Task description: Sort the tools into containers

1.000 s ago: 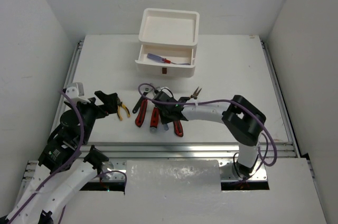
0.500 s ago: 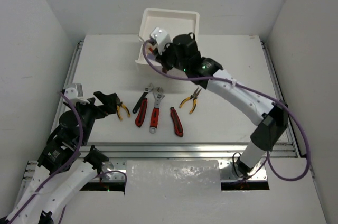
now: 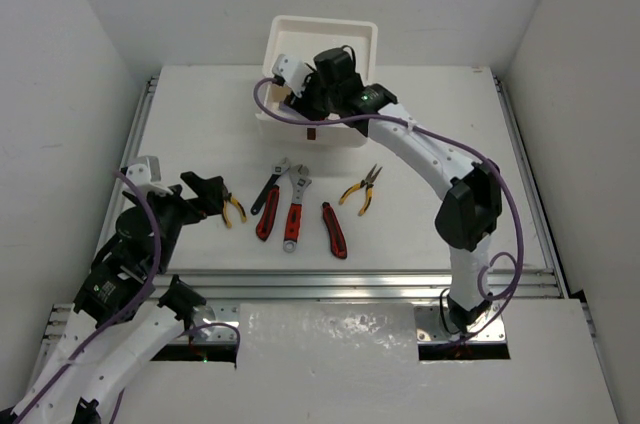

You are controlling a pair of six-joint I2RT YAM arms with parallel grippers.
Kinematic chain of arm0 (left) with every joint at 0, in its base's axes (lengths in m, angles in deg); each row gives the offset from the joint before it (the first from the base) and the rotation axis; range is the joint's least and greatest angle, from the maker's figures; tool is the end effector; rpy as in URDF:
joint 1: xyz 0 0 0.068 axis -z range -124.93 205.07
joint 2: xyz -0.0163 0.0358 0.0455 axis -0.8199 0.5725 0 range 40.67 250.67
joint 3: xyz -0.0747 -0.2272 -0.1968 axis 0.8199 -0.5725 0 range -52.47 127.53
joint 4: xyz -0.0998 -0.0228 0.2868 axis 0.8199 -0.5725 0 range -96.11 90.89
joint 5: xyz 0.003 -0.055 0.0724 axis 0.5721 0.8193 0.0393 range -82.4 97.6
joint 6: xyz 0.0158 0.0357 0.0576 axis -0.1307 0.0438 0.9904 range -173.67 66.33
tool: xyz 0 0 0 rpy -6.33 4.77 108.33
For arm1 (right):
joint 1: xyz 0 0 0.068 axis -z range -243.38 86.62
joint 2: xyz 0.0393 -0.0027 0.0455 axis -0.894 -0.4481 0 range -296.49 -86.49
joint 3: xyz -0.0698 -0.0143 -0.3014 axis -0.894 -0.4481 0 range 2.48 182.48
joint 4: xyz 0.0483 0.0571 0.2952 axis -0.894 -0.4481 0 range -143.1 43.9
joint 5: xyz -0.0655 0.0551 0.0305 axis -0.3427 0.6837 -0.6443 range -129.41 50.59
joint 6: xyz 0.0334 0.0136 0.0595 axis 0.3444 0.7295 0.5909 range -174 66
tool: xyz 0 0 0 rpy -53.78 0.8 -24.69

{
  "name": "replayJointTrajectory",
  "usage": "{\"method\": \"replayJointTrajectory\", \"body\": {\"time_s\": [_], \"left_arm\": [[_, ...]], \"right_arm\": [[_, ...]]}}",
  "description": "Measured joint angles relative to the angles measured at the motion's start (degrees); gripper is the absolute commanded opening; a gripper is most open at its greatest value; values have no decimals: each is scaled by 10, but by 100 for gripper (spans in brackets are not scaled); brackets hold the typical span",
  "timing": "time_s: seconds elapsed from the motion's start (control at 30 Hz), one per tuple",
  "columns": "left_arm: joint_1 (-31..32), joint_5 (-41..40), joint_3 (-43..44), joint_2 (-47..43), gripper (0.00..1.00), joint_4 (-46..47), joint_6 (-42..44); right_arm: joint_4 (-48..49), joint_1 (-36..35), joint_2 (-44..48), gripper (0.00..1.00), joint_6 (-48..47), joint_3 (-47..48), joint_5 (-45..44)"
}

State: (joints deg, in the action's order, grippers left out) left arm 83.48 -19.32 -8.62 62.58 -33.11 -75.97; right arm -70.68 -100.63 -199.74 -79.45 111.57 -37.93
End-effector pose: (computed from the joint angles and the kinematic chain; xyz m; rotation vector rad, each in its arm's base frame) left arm 0.1077 -0.0293 0.3643 -0.2425 1.7468 -0.2253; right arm 0.4351 0.3328 0.3670 -1.0936 1.7644 0.1529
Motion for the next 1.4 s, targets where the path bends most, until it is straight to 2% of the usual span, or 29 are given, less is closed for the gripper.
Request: {"method": "replayJointTrajectory", "body": {"time_s": [0.1, 0.23, 0.3, 0.4, 0.43, 0.5, 0.53, 0.67, 0.8, 1.0, 1.23, 1.4], "left_arm": [[0, 0, 0, 2, 100, 0, 0], [0, 1, 0, 9, 100, 0, 0], [0, 1, 0, 11, 100, 0, 0], [0, 1, 0, 11, 100, 0, 0], [0, 1, 0, 11, 100, 0, 0], [0, 1, 0, 13, 100, 0, 0], [0, 1, 0, 14, 100, 0, 0], [0, 2, 0, 15, 100, 1, 0], [-2, 2, 0, 19, 100, 4, 0], [-3, 3, 0, 19, 100, 4, 0], [-4, 3, 0, 13, 100, 4, 0], [-4, 4, 0, 12, 100, 4, 0]], "right_arm": [[-3, 0, 4, 73, -1, -8, 0], [-10, 0, 31, 75, 16, -8, 1], [-14, 0, 54, 66, 36, -8, 2], [-9, -2, 97, 28, 80, -23, 3], [-3, -3, 115, 20, 108, -39, 1], [9, -8, 153, 21, 175, -85, -17], [20, -11, 181, 24, 228, -129, -32], [43, -24, 250, 22, 357, -276, -60], [53, -39, 262, 21, 440, -378, -79], [70, -27, 210, 20, 472, -374, -116], [92, 26, 147, 19, 466, -321, -135], [74, 35, 118, 20, 461, -265, -132]]}}
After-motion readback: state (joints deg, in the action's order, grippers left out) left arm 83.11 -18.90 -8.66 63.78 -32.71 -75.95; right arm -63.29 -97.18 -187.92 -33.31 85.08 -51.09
